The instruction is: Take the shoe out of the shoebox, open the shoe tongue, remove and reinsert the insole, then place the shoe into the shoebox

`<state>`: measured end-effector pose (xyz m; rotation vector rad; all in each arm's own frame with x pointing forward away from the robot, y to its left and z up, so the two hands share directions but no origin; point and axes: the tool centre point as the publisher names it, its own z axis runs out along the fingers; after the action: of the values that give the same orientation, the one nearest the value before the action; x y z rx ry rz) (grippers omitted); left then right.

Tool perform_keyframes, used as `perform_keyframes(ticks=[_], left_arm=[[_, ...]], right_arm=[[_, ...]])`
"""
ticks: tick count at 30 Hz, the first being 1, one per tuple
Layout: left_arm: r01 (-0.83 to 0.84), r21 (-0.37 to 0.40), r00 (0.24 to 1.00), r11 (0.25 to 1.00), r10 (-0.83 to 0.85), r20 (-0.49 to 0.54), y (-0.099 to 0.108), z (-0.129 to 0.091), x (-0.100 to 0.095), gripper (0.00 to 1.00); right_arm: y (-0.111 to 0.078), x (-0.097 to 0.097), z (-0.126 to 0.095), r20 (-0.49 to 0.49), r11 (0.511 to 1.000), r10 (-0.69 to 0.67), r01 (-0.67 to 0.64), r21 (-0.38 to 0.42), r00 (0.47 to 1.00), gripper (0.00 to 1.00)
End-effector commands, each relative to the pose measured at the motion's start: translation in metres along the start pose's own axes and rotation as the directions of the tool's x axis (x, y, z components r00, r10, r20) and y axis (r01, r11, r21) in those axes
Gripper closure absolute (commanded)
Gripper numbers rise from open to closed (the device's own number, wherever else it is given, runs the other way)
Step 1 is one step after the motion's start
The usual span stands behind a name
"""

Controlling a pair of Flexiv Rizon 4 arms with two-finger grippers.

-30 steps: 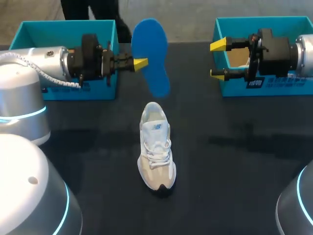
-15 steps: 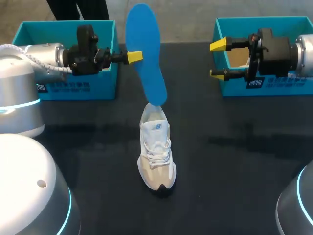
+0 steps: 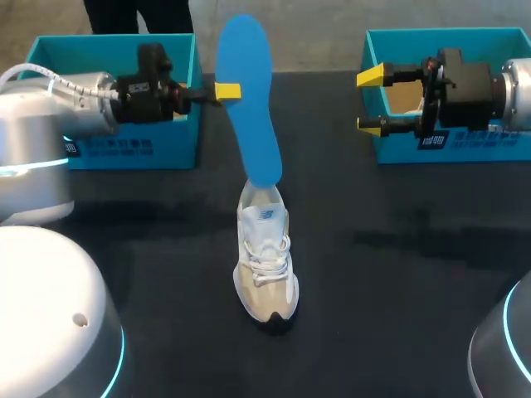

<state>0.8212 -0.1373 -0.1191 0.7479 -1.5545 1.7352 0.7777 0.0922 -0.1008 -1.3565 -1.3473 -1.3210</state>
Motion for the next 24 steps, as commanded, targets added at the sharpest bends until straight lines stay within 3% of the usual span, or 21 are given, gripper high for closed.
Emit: perform_keyframes(ticks=[1, 14, 24], left_arm=[[0.697, -0.139, 0.700, 0.704, -0.709, -0.080, 0.000, 0.002, -0.008, 1.00], [0.722, -0.181, 0.662, 0.668, -0.743, -0.097, 0.000, 0.006, -0.015, 1.00], [0.726, -0.180, 0.658, 0.664, -0.746, -0.100, 0.003, 0.006, -0.022, 1.00]], right_arm=[[0.001, 0.000, 0.002, 0.001, 1.000, 0.000, 0.000, 0.000, 1.000, 0.00], [0.001, 0.000, 0.002, 0.001, 1.000, 0.000, 0.000, 0.000, 1.000, 0.00], [-0.002, 0.034, 0.017, 0.286, 0.999, 0.014, -0.003, -0.041, 0.958, 0.00]])
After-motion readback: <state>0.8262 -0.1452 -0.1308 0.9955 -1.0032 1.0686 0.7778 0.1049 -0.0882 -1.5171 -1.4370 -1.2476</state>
